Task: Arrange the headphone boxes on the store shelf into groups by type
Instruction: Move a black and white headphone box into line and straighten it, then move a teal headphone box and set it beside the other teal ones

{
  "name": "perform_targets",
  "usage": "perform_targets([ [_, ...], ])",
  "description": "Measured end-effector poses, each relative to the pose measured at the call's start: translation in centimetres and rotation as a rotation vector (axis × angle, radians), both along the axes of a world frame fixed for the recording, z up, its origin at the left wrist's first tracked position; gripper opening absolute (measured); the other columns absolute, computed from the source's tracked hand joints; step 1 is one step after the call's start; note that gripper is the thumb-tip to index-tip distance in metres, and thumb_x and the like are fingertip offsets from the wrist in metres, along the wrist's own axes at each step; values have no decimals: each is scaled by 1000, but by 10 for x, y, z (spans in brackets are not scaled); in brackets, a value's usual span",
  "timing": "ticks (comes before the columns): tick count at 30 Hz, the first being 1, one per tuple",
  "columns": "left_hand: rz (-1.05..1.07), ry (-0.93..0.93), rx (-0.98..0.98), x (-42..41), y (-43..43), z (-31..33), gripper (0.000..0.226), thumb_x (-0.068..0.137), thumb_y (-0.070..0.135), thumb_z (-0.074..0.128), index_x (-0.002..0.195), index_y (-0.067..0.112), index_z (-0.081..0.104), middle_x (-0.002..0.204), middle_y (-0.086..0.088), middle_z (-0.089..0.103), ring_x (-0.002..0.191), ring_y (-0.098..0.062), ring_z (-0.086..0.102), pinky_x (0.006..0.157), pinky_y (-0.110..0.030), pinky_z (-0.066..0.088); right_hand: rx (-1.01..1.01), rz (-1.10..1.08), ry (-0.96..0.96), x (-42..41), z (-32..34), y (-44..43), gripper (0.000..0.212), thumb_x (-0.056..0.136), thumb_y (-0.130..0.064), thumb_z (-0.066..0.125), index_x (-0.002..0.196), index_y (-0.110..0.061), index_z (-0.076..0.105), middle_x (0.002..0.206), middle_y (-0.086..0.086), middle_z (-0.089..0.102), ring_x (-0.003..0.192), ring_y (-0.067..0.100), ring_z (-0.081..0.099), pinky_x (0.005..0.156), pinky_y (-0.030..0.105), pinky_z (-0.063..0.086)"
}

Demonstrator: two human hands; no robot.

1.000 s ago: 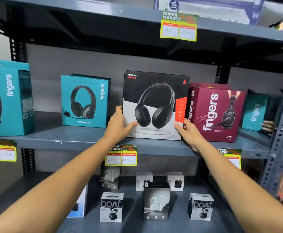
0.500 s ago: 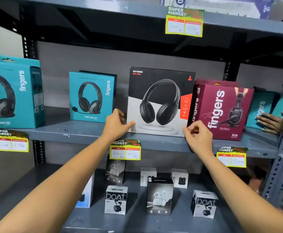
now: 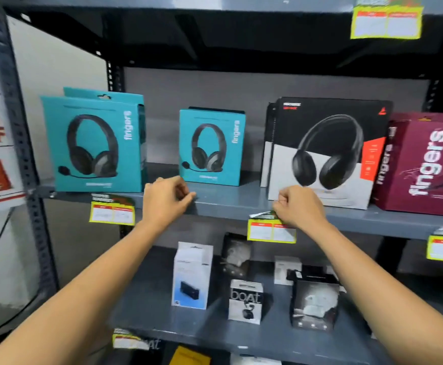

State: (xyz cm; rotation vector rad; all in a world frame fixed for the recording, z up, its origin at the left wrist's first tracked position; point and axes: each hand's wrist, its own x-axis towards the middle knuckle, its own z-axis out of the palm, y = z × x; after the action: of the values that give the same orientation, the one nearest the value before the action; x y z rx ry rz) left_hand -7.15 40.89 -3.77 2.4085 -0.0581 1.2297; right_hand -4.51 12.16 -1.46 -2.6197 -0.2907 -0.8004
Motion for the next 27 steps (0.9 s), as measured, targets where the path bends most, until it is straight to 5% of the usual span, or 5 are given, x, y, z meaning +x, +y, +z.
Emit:
perform_targets([
  [5, 171, -188, 130, -19, 82, 3, 34, 67, 39, 80, 88, 17, 64, 98, -8, 65, 99, -35, 56, 77, -42, 38, 100, 159, 21, 9, -1, 95, 21, 72, -6, 56, 62, -20, 44, 71, 3, 60, 75, 32, 55, 62, 34, 43],
  [10, 267, -343, -154, -25, 159, 3, 78, 69, 45, 78, 126, 4, 45, 138, -17, 44, 130, -34, 39, 106, -47, 32, 277, 360, 70, 27, -1, 195, 19, 82, -10, 65, 99, -3, 60, 97, 17, 68, 96, 33, 61, 85, 35, 41],
  [16, 195, -256, -448, -19, 202, 9, 97, 70, 48, 79, 140, 1, 31, 142, -19, 39, 133, -34, 37, 110, -44, 33, 554, 549, 234, 14, 17, 289, 59, 87, -42, 65, 134, -11, 46, 134, 8, 58, 122, 24, 54, 89, 27, 41],
  [20, 63, -143, -475, -10, 207, 12, 80, 69, 46, 81, 127, 6, 45, 125, -13, 57, 114, -28, 57, 86, -32, 46, 491, 578, 230, 12, 14, 306, 55, 87, -42, 66, 130, -14, 48, 136, 4, 59, 124, 23, 54, 94, 29, 42],
  [27, -9, -145, -453, 2, 173, 21, 78, 60, 53, 84, 113, 10, 47, 117, -10, 61, 107, -25, 59, 85, -37, 51, 539, 524, 125, 21, 17, 260, 50, 82, -35, 74, 123, -14, 56, 129, 4, 64, 115, 22, 60, 99, 37, 48],
])
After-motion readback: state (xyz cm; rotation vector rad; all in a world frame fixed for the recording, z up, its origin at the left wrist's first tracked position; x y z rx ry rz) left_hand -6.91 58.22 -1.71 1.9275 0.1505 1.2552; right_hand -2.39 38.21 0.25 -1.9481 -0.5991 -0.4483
